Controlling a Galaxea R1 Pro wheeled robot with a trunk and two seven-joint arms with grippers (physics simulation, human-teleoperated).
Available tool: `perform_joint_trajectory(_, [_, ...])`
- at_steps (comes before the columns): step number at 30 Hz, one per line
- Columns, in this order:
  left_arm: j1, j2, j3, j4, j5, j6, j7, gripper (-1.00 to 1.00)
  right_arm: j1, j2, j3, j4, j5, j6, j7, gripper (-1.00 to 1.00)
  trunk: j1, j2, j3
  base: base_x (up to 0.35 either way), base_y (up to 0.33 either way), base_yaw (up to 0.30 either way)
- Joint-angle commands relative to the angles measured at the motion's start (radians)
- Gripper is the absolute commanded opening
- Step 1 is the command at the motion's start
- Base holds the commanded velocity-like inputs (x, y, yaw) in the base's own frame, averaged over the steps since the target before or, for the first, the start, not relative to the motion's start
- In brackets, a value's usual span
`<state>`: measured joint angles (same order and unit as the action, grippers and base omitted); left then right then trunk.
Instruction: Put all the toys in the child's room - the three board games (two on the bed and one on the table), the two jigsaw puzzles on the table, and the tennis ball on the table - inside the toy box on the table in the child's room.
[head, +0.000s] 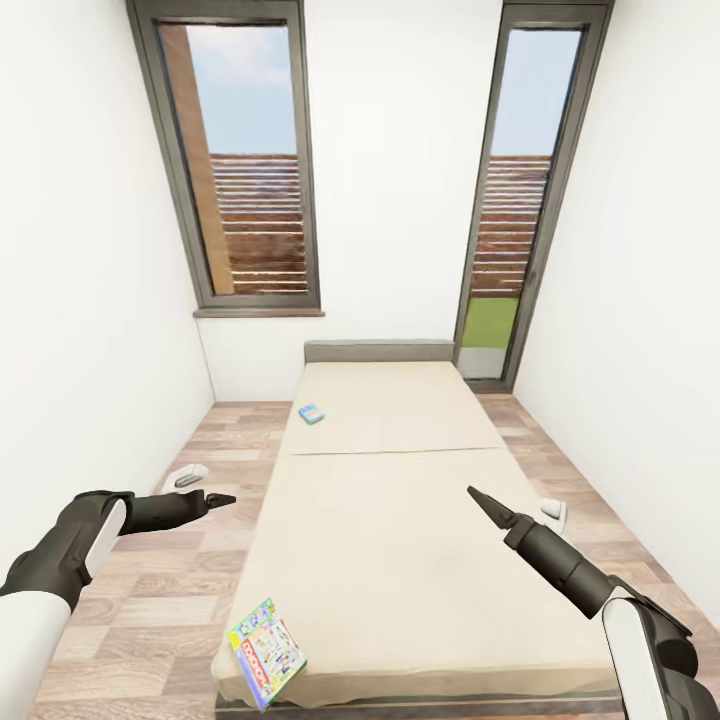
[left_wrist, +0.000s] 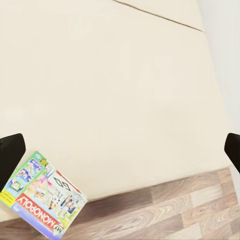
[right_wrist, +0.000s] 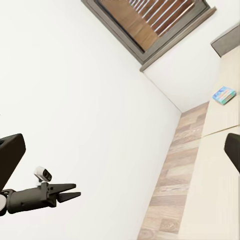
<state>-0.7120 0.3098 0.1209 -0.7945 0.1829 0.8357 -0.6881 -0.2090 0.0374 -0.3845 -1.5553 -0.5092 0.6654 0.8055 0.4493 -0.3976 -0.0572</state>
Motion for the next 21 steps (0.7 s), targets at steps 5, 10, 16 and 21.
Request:
perform_joint_trajectory(5, [0.0, 0.0, 0.001, 0.0, 0.001, 0.005, -0.003, 1.0, -0.001, 0.0, -0.001, 0.0, -0.003, 0.007, 0.001, 1.0, 0.001, -0.003, -0.002, 0.0, -0.153, 0.0])
perform_joint_trajectory(10, [0.0, -0.001, 0.0, 0.0, 0.001, 0.005, -0.001, 1.0, -0.001, 0.002, -0.002, 0.0, -0.003, 0.007, 0.001, 1.0, 0.001, -0.003, -0.002, 0.0, -0.038, 0.0])
perform_joint_trajectory(16, [-0.001, -0.001, 0.0, 0.0, 0.001, 0.005, -0.001, 1.0, -0.001, 0.002, -0.002, 0.0, -0.003, 0.007, 0.001, 1.0, 0.001, -0.003, -0.002, 0.0, -0.169, 0.0])
perform_joint_trajectory(21, [-0.001, -0.001, 0.0, 0.0, 0.001, 0.005, -0.001, 1.0, -0.001, 0.002, -0.001, 0.0, -0.003, 0.007, 0.0, 1.0, 0.001, -0.003, -0.002, 0.0, -0.111, 0.0])
